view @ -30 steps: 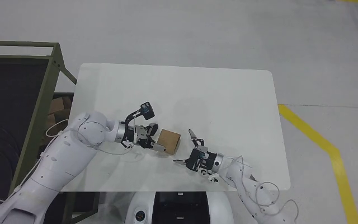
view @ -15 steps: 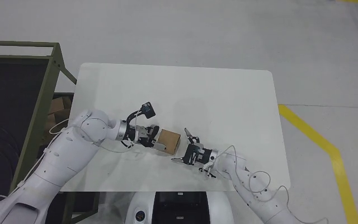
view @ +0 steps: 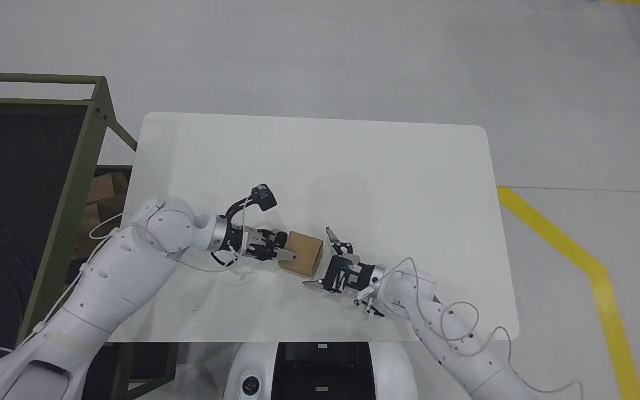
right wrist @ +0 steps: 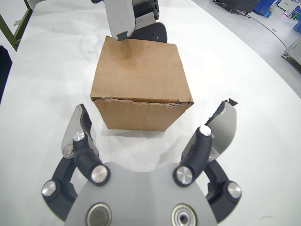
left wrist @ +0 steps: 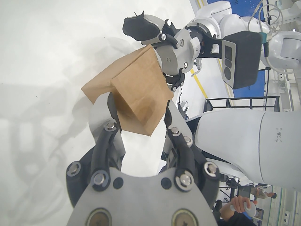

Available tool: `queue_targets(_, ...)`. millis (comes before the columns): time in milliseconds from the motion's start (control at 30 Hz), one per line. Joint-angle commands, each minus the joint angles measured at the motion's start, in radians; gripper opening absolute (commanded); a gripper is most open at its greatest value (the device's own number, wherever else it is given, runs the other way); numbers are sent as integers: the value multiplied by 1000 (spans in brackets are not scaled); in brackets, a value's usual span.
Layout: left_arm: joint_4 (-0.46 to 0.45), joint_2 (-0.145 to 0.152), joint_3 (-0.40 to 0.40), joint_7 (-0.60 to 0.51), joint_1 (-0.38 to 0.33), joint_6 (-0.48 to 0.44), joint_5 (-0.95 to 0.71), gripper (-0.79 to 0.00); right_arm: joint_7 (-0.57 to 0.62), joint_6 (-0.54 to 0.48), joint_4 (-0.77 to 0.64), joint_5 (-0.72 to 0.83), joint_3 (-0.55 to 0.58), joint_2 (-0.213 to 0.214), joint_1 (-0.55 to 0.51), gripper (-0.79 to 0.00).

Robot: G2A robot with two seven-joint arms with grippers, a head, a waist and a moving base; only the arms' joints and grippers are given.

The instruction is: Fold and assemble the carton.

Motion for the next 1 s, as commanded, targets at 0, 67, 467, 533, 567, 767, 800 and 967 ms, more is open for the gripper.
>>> queue_targets(0, 3, -1, 4, -2, -3, 2, -1, -416, 10, -4, -1, 1, -6, -1, 6, 0)
queue_targets(67, 6, -3, 8, -4, -7, 4, -2, -419, 18, -2, 0, 4, -11, -2, 9, 0)
queue_targets(467, 26, -12, 31, -6, -32, 19, -6, -419, 25, -14, 20, 12, -46, -7, 40, 0)
queue_targets(533, 27, -14, 35, -6, -36, 21, -6, -422, 24, -14, 24, 15, -51, -9, 45, 0)
queue_targets(567, 29, -15, 37, -7, -38, 22, -6, -425, 23, -14, 26, 16, -53, -9, 47, 0)
queue_targets(767, 35, -19, 45, -7, -47, 30, 0, -443, 1, -4, 40, 29, -49, -7, 54, 0)
queue_targets(800, 36, -19, 45, -6, -48, 31, 1, -443, -3, -4, 41, 29, -47, -6, 53, 0)
queue_targets(967, 39, -20, 47, -8, -50, 32, 1, -443, -33, -29, 42, 25, -29, 5, 55, 0)
